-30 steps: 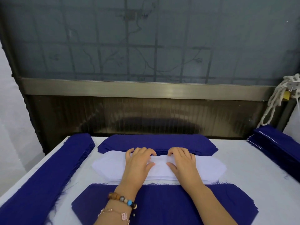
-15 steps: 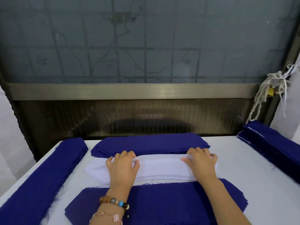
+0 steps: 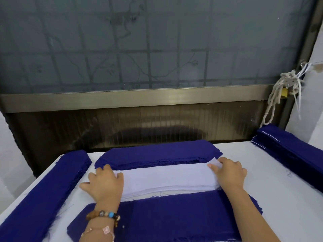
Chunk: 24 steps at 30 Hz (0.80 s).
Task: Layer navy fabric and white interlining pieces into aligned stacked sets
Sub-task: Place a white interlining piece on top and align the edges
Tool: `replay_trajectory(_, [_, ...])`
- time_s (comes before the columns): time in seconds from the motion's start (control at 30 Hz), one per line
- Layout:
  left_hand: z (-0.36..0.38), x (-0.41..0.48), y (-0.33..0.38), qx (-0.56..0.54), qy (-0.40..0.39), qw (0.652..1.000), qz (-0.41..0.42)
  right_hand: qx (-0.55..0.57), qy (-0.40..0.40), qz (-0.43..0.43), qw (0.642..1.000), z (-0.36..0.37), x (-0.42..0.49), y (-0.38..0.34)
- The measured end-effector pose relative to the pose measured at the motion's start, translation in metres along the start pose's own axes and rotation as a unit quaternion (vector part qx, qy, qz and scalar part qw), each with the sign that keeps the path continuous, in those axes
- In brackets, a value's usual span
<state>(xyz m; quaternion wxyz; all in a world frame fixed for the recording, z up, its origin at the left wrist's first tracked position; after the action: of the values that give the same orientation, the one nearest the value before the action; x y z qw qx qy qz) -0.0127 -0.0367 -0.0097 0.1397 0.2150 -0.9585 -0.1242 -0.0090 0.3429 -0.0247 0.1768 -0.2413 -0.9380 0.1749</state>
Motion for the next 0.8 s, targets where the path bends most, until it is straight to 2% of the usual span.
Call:
replay_trajectory(0.13, [-0.001,0.005,-0.019,-0.074,0.001,0.997,-0.036,-0.012,0.004,-0.011,1.000,0.000,-0.001,-0.002])
replay_trajectory(0.4, [-0.004,0.004,-0.015,-0.029,0.019,0.999,-0.012,-0.044,0.030,-0.019,0.998,-0.005,-0.003,-0.006])
replay_trajectory(0.5, [-0.019,0.008,-0.011,-0.034,0.045,0.998,-0.006,0.000,0.042,-0.016,0.999,-0.014,-0.003,-0.010])
replay_trajectory(0.57, [-0.033,0.010,-0.007,-0.034,0.060,0.998,0.003,0.051,0.056,-0.016,0.997,-0.021,-0.003,-0.011])
replay_trajectory(0.67, [-0.051,0.012,-0.007,-0.045,0.069,0.996,0.027,0.064,0.052,-0.013,0.997,-0.032,-0.005,-0.007])
replay_trajectory(0.8, [-0.063,0.002,-0.018,-0.133,0.047,0.986,0.083,0.053,0.020,-0.012,0.998,-0.043,-0.016,0.004])
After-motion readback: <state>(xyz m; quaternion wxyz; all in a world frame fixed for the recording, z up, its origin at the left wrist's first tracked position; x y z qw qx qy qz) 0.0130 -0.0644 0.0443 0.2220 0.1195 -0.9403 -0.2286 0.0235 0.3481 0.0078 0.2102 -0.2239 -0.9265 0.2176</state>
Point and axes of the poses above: each hand's wrist, its own x-axis towards the middle knuckle, its own z-axis out of the palm, y = z × x, the point moved 4 cm from there along x, towards the middle knuckle, and after that the axes turned 4 degrees about -y, right-handed, at the moved point
